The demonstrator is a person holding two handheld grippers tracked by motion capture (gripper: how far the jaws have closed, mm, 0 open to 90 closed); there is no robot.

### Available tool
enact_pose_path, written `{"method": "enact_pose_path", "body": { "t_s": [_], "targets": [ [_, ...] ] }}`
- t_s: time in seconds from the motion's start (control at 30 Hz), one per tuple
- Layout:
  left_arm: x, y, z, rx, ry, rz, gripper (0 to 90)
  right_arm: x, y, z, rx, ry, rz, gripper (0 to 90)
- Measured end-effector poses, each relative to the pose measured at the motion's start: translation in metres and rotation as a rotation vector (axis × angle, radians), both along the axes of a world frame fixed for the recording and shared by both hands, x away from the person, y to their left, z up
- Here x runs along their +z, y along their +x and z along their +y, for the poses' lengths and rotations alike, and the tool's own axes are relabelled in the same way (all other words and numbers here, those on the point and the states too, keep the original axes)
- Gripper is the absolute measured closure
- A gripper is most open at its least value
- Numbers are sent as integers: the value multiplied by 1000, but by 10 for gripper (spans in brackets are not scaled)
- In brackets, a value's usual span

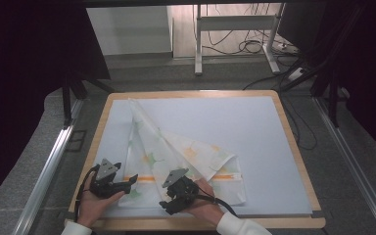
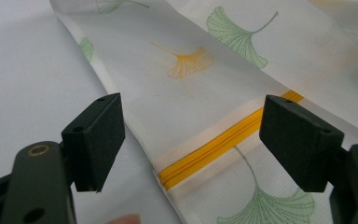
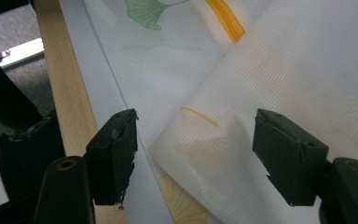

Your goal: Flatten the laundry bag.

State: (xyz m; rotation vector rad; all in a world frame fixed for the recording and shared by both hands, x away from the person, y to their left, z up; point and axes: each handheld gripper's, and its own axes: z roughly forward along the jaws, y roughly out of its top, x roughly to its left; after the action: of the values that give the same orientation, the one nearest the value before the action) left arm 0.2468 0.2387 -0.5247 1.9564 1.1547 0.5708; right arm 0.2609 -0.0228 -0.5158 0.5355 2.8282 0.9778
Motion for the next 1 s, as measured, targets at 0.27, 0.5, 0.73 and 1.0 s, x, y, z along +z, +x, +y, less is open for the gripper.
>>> {"method": "enact_pose_path", "body": {
  "t_s": [0.27,0.5,0.73,1.0],
  "targets": [
    [-1,2,-1,0,9,8,219,-8,3,3,1,-39,26,354],
    [-2,2,0,4,15,9,217,-9,0,3,5,-56,-14,410],
    [-2,2,0,2,13,13,214,-8,3,1,-8,-55,-25,511],
    [-2,3,0,2,14,15,213,-7,6,-2,-23,-47,-30,698]
  ]
}}
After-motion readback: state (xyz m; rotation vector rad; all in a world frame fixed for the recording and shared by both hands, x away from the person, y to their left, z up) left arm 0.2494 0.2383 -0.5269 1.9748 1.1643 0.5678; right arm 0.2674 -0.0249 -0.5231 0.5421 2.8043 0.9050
